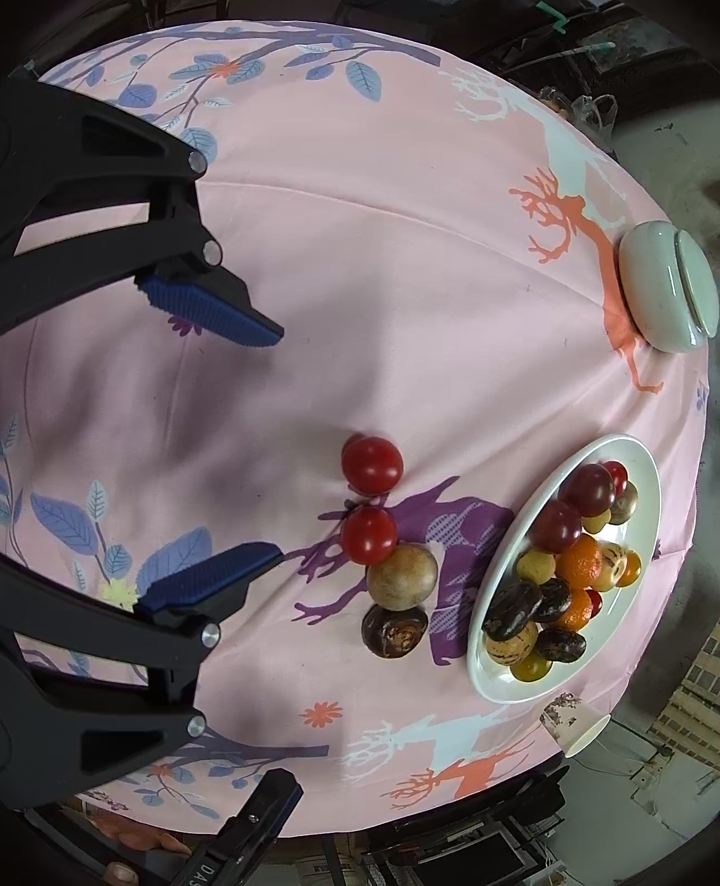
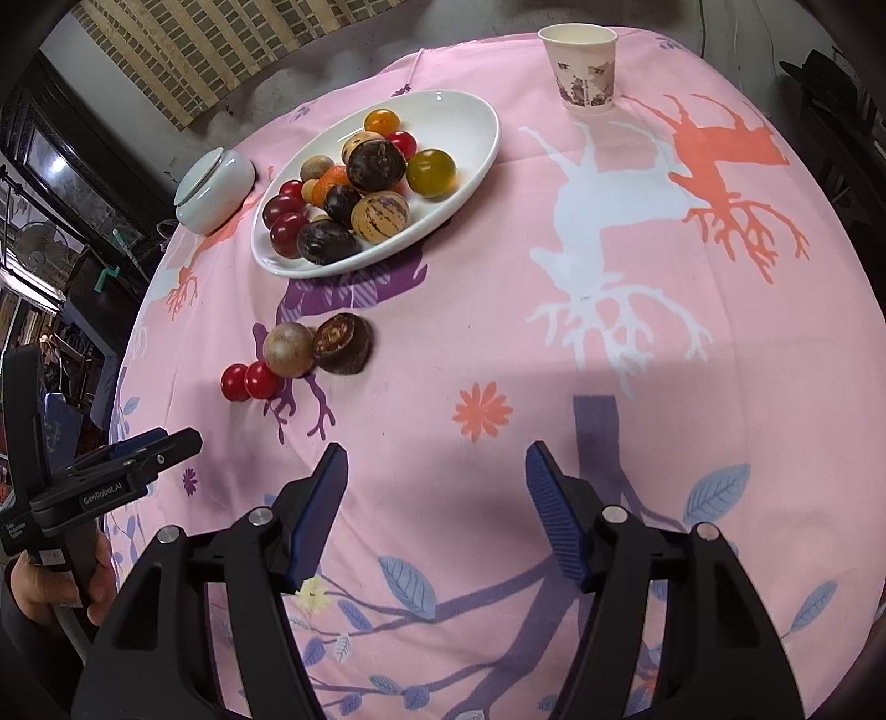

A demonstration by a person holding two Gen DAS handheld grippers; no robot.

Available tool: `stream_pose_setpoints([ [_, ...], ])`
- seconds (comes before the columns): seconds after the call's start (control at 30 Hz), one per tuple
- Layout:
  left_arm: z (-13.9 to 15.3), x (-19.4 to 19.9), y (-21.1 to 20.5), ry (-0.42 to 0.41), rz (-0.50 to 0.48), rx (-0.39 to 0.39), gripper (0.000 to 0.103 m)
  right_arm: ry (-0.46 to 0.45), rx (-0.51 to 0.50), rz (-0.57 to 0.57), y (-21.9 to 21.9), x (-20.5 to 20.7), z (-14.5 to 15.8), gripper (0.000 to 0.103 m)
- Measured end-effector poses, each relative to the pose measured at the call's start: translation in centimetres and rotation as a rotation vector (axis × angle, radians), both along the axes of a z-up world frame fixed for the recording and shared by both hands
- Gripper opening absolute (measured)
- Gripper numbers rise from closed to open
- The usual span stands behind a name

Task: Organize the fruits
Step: 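Withdraw both open tools from the plate toward the remaining fruits, then grasp a red tomato with the left tool while the right tool grasps a dark brown fruit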

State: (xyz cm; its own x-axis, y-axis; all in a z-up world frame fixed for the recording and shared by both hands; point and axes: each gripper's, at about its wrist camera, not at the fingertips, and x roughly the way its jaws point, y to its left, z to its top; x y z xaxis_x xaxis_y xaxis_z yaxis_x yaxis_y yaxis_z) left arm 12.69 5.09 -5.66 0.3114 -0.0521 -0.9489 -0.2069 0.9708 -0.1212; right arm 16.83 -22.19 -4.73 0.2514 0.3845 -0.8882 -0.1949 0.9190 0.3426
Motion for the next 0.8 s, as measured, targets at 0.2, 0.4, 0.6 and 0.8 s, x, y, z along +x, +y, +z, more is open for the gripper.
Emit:
stream_pose_setpoints([
  [0.2, -0.4, 0.7, -0.1, 0.004, -0.014, -0.004, 0.075, 0.013, -0.004, -0.004, -0.3, -0.5, -0.5, 0.067],
  [0.4, -1.8, 1.9, -0.1, 0.022, -0.032, 0.003, 0.065, 0.028, -0.005, 0.001, 0.1, 0.1, -1.2, 0.067],
  [0.6, -3.1, 3.6, -0.1, 0.037, -0.05, 0.007, 0.058, 0.041, -0.007, 0.002, 0.4, 1.0, -2.0, 0.067],
  [0.8, -4.3, 5.2, -0.3, 0.066, -0.068, -0.02, 0.03, 0.059, -0.001, 0.013, 1.0, 1.6, -2.9, 0.067],
])
